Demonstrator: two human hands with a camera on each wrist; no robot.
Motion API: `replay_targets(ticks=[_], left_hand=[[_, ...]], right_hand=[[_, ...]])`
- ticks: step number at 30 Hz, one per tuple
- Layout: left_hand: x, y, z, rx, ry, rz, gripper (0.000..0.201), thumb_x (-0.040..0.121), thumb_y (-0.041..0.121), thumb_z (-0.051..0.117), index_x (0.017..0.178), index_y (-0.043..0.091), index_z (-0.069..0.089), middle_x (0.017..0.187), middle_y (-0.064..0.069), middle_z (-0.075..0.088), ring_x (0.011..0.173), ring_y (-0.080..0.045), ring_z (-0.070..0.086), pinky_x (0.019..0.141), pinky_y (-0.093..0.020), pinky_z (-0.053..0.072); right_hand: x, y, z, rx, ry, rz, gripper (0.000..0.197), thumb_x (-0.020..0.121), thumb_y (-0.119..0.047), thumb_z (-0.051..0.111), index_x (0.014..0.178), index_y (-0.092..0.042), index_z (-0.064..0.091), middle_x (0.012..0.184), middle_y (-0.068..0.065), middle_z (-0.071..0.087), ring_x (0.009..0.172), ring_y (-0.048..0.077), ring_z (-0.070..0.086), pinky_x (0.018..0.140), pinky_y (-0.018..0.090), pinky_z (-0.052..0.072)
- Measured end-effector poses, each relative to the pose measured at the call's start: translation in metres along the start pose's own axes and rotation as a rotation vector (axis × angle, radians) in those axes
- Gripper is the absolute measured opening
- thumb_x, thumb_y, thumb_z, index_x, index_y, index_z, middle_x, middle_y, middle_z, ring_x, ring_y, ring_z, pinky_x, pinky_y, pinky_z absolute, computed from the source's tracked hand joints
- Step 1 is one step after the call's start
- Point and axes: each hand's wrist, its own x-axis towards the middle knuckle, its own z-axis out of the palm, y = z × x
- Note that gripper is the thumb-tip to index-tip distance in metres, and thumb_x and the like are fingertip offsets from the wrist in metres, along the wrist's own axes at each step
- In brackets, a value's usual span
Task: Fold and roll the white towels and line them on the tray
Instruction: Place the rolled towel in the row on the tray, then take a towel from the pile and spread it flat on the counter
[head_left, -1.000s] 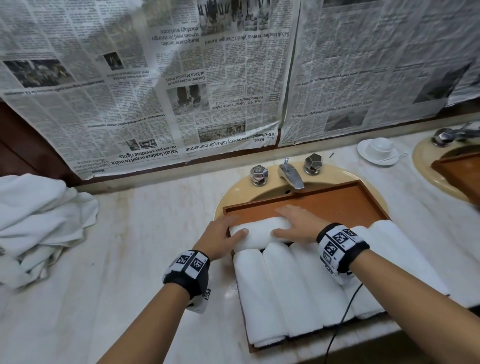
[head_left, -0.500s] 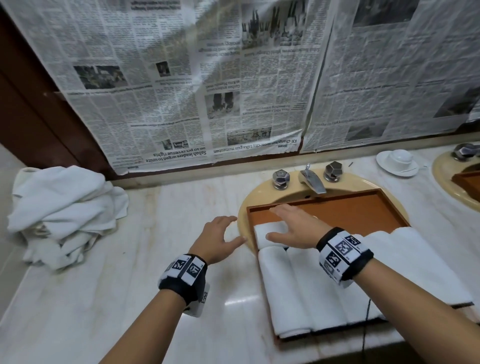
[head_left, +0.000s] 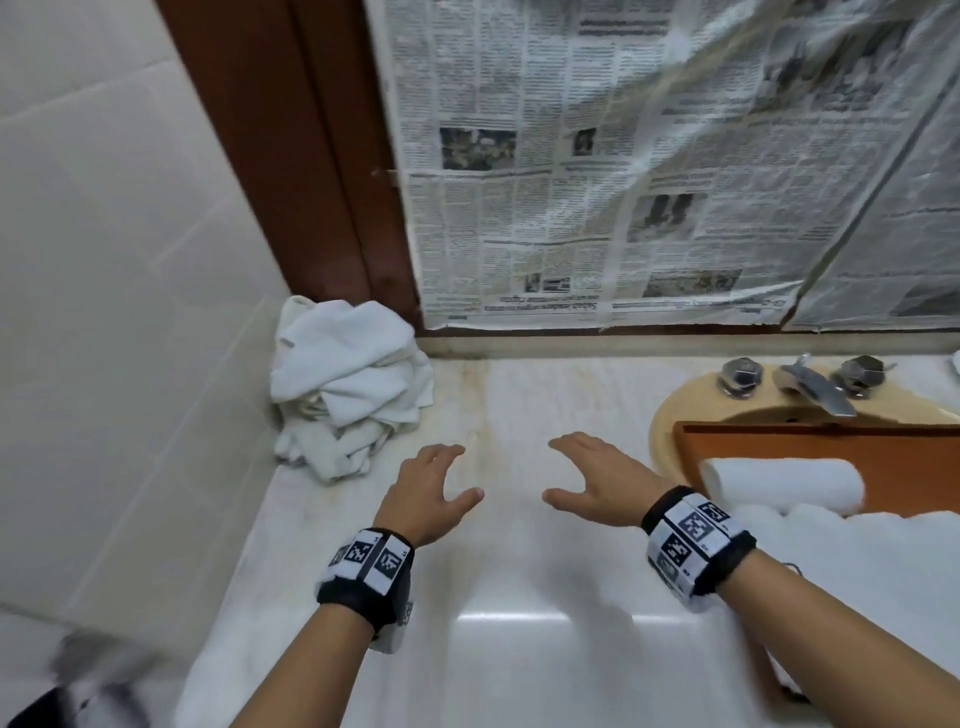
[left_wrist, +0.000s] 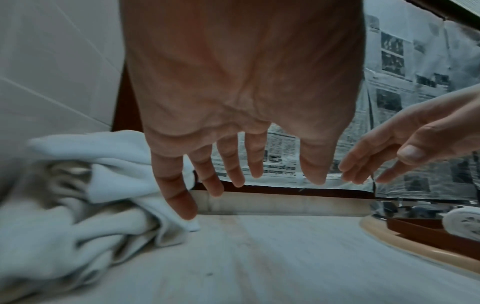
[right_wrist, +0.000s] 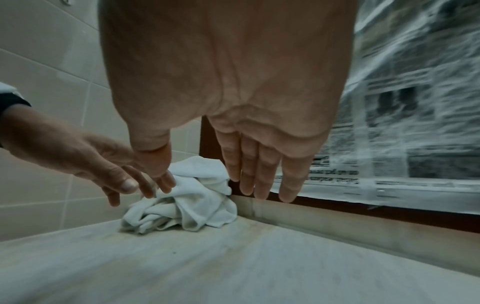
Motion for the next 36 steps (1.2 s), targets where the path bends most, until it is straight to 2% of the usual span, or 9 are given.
replay_targets(ticks=[9, 14, 18, 22, 26, 28, 31, 34, 36], left_hand=[[-0.010, -0.109, -0.061, -0.037, 0.145, -0.130, 0.064, 0.089, 0.048, 0.065, 0.145, 0.026, 0.043, 0.148, 0.001, 0.039, 0.132, -0.024, 0.040, 0.103, -0.045, 0.043], [0.019, -0.138, -0.095, -0.013, 0.318, -0.164, 0.061, 0.087, 0.038, 0.069, 0.141, 0.019, 0.048, 0.144, -0.005, 0.043, 0.127, -0.033, 0.042, 0.104, -0.043, 0.039], [0.060, -0.158, -0.123, 0.018, 0.407, -0.195, 0.067, 0.088, 0.039, 0.067, 0.146, 0.018, 0.042, 0.147, -0.007, 0.040, 0.131, -0.034, 0.039, 0.108, -0.046, 0.037], [0.110, -0.174, -0.144, 0.080, 0.354, -0.250, 0.071, 0.090, 0.047, 0.062, 0.149, 0.017, 0.038, 0.148, -0.010, 0.044, 0.133, -0.033, 0.041, 0.112, -0.044, 0.033], [0.134, -0.175, -0.152, 0.044, 0.304, -0.298, 0.065, 0.090, 0.044, 0.065, 0.146, 0.017, 0.044, 0.139, -0.010, 0.056, 0.126, -0.033, 0.051, 0.105, -0.042, 0.041], [0.133, -0.169, -0.152, -0.057, 0.317, -0.247, 0.059, 0.089, 0.032, 0.070, 0.142, 0.016, 0.050, 0.131, -0.008, 0.062, 0.119, -0.029, 0.057, 0.099, -0.034, 0.044], [0.113, -0.157, -0.145, -0.142, 0.269, -0.104, 0.052, 0.085, 0.026, 0.076, 0.134, 0.019, 0.061, 0.118, 0.005, 0.066, 0.101, -0.014, 0.062, 0.088, -0.021, 0.043], [0.087, -0.154, -0.134, -0.206, 0.153, 0.002, 0.046, 0.084, 0.028, 0.077, 0.128, 0.023, 0.065, 0.119, 0.011, 0.067, 0.098, -0.005, 0.060, 0.092, -0.023, 0.047], [0.073, -0.157, -0.128, -0.235, 0.094, 0.022, 0.043, 0.082, 0.035, 0.075, 0.124, 0.028, 0.066, 0.116, 0.015, 0.067, 0.098, 0.000, 0.060, 0.090, -0.019, 0.046]], right_hand=[[0.079, -0.100, 0.039, 0.043, -0.019, -0.106, 0.073, 0.092, -0.055, 0.054, 0.152, -0.019, 0.030, 0.154, -0.003, 0.032, 0.138, 0.016, 0.035, 0.110, 0.035, 0.036], [0.137, -0.129, 0.041, 0.040, 0.009, -0.147, 0.070, 0.094, -0.052, 0.054, 0.150, -0.018, 0.031, 0.150, -0.001, 0.037, 0.133, 0.019, 0.040, 0.103, 0.039, 0.042], [0.190, -0.141, 0.033, 0.037, 0.065, -0.177, 0.066, 0.094, -0.049, 0.054, 0.148, -0.016, 0.035, 0.148, 0.001, 0.039, 0.132, 0.023, 0.042, 0.099, 0.041, 0.044], [0.238, -0.147, 0.017, -0.011, 0.171, -0.231, 0.061, 0.095, -0.044, 0.053, 0.145, -0.012, 0.037, 0.146, 0.007, 0.040, 0.132, 0.026, 0.040, 0.097, 0.040, 0.045], [0.283, -0.144, 0.003, -0.032, 0.270, -0.229, 0.066, 0.093, -0.043, 0.057, 0.145, -0.009, 0.036, 0.150, 0.011, 0.034, 0.134, 0.031, 0.036, 0.103, 0.043, 0.041], [0.298, -0.141, -0.001, -0.017, 0.280, -0.219, 0.069, 0.092, -0.043, 0.058, 0.147, -0.012, 0.033, 0.152, 0.009, 0.031, 0.136, 0.030, 0.034, 0.103, 0.044, 0.042], [0.310, -0.136, -0.004, 0.021, 0.304, -0.266, 0.076, 0.089, -0.043, 0.060, 0.152, -0.016, 0.027, 0.154, 0.007, 0.028, 0.137, 0.029, 0.033, 0.106, 0.046, 0.039], [0.312, -0.129, -0.001, 0.084, 0.246, -0.300, 0.081, 0.086, -0.039, 0.066, 0.153, -0.019, 0.026, 0.153, 0.008, 0.032, 0.135, 0.028, 0.035, 0.111, 0.044, 0.035], [0.306, -0.125, 0.003, 0.113, 0.102, -0.283, 0.066, 0.088, -0.034, 0.067, 0.146, -0.018, 0.041, 0.138, 0.009, 0.051, 0.120, 0.025, 0.048, 0.107, 0.040, 0.039]])
